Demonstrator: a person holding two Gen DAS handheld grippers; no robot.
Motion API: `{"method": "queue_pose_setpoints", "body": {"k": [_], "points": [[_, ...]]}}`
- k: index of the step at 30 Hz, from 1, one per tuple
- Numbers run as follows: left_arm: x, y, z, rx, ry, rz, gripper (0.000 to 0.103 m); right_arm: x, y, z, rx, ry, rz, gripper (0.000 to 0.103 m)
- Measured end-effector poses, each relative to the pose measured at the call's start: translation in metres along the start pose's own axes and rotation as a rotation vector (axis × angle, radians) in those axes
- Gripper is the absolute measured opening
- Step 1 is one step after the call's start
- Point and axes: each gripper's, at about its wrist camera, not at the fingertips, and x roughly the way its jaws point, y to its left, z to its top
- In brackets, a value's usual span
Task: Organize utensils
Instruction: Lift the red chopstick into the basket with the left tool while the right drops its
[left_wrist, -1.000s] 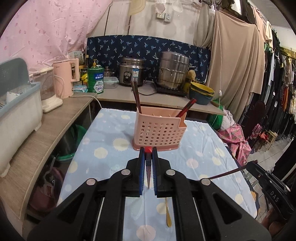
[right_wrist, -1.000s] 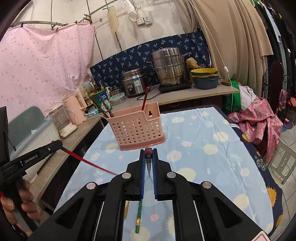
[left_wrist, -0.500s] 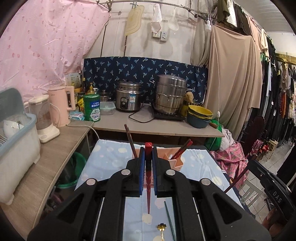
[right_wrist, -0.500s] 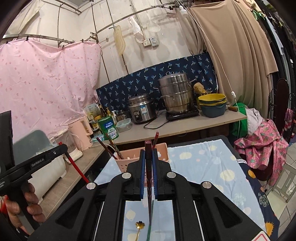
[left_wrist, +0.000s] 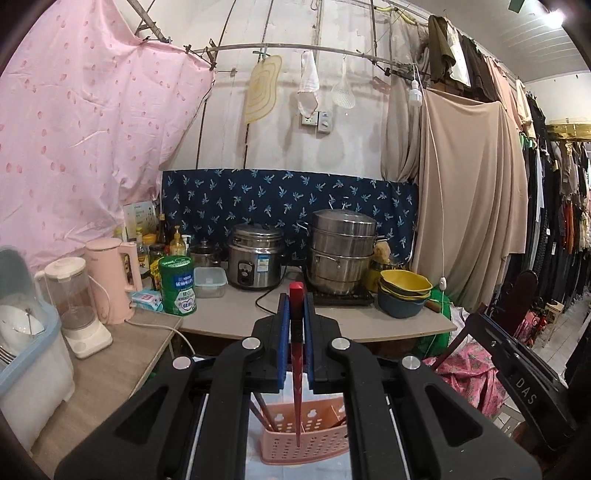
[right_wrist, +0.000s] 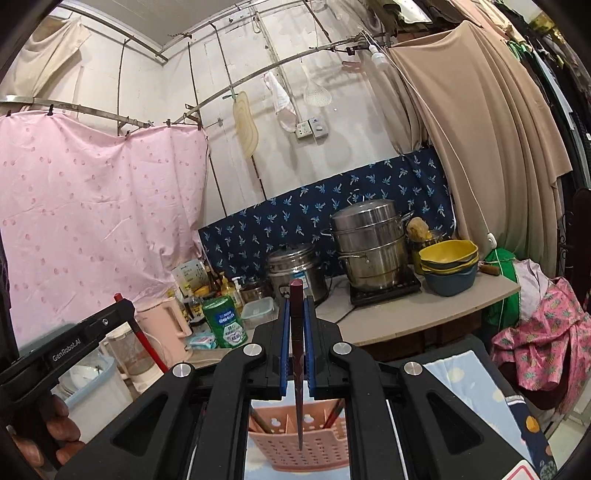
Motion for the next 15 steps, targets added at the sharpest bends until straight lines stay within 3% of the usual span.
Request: {"method": "queue_pose_setpoints", "body": {"k": [6, 15], "points": [[0.035, 0.004, -0.004, -0.001, 0.028, 0.001, 0.007, 0.043, 0.007, 0.0, -0.018, 0.015, -0.011, 0.007], [0.073, 0.006, -0.034, 0.002, 0.113, -0.005, 0.007, 0.086, -0.003, -0.039, -0.009, 0.133, -0.02, 0.007]]}}
